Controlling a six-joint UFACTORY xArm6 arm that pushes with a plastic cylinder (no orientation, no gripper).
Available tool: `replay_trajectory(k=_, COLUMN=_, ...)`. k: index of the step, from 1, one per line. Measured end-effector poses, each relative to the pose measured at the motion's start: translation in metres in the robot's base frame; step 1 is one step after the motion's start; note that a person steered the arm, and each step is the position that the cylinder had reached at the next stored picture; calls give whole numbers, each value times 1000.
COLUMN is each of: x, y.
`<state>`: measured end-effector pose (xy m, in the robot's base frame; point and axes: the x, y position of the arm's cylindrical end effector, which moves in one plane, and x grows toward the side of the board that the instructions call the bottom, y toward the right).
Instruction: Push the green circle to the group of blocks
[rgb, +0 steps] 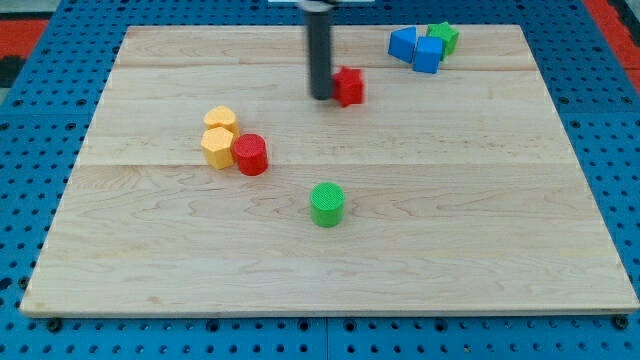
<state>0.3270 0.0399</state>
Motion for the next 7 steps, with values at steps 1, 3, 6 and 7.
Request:
replay_trajectory(k=1, x=-7, y=45)
replay_trajectory(k=3, x=-4, y=61)
replay_trajectory(k=6, x=245, y=-8)
replay_trajectory(k=7, x=196, y=-61)
